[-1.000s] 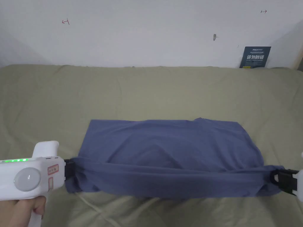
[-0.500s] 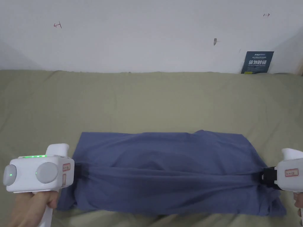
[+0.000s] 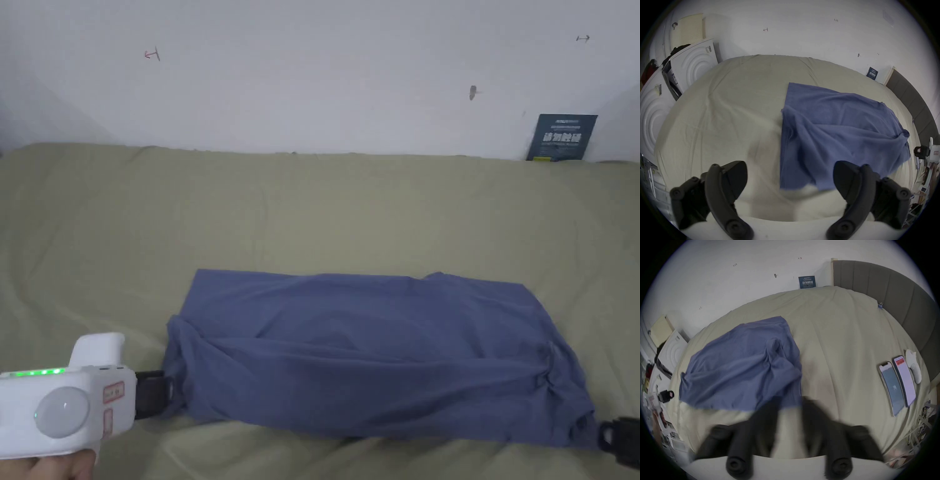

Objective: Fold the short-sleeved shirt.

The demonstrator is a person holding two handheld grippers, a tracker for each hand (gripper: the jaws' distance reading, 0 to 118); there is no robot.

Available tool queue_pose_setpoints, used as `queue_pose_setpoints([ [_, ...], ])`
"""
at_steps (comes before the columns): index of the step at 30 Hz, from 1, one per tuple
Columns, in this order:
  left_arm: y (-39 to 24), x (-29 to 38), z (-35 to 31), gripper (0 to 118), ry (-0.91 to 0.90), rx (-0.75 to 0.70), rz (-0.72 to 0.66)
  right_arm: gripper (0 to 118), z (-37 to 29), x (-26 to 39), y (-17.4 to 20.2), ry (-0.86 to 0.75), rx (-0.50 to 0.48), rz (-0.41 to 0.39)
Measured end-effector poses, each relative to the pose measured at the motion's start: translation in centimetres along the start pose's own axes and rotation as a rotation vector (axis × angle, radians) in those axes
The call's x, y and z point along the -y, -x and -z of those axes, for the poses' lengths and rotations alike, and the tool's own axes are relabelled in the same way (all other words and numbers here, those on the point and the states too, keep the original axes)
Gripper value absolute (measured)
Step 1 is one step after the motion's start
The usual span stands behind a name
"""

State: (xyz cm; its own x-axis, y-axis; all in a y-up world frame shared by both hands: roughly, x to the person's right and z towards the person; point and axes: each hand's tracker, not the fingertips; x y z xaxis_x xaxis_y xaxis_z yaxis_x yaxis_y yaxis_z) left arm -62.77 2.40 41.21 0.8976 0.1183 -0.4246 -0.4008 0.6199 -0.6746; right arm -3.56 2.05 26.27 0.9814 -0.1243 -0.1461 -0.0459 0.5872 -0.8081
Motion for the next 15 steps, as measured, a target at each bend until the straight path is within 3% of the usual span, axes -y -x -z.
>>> queue_pose_setpoints([
  [1,0.1,0.7,-0.1,8,0.010,-0.005,0.006,3,-0.4,0.9,0.2,-0.007,0.013,-0.018],
  [2,-0.5,1.2,0.5,0,0.008,0.003,0.044,2,-0.8,1.8,0.3,-0.016,0.007,-0.015],
  [7,-0.4,3.1,0.2,0,0.084,0.010,0.013,2,-2.3,4.3,1.7,-0.067,0.030,-0.107],
  [10,0.0,3.3,-0.5,0,0.064,0.025,0.000,2,-2.7,4.5,2.1,-0.056,0.000,-0.101],
  [11,0.2,2.8,-0.5,18,0.014,-0.002,0.034,2,-2.5,4.4,2.3,-0.056,-0.004,-0.107],
  [12,-0.5,1.9,0.4,80,0.009,-0.016,0.037,2,-2.3,4.3,2.5,-0.049,-0.002,-0.118],
  [13,-0.5,1.4,1.2,118,0.022,-0.063,0.050,2,-1.8,3.9,1.9,-0.048,0.005,-0.123],
  [14,-0.4,1.3,2.0,115,0.074,-0.070,0.048,2,-1.5,3.6,1.8,-0.043,0.003,-0.125],
  [15,-0.3,-0.7,3.1,113,0.052,-0.019,-0.039,2,-1.2,3.4,1.8,-0.036,-0.003,-0.123],
])
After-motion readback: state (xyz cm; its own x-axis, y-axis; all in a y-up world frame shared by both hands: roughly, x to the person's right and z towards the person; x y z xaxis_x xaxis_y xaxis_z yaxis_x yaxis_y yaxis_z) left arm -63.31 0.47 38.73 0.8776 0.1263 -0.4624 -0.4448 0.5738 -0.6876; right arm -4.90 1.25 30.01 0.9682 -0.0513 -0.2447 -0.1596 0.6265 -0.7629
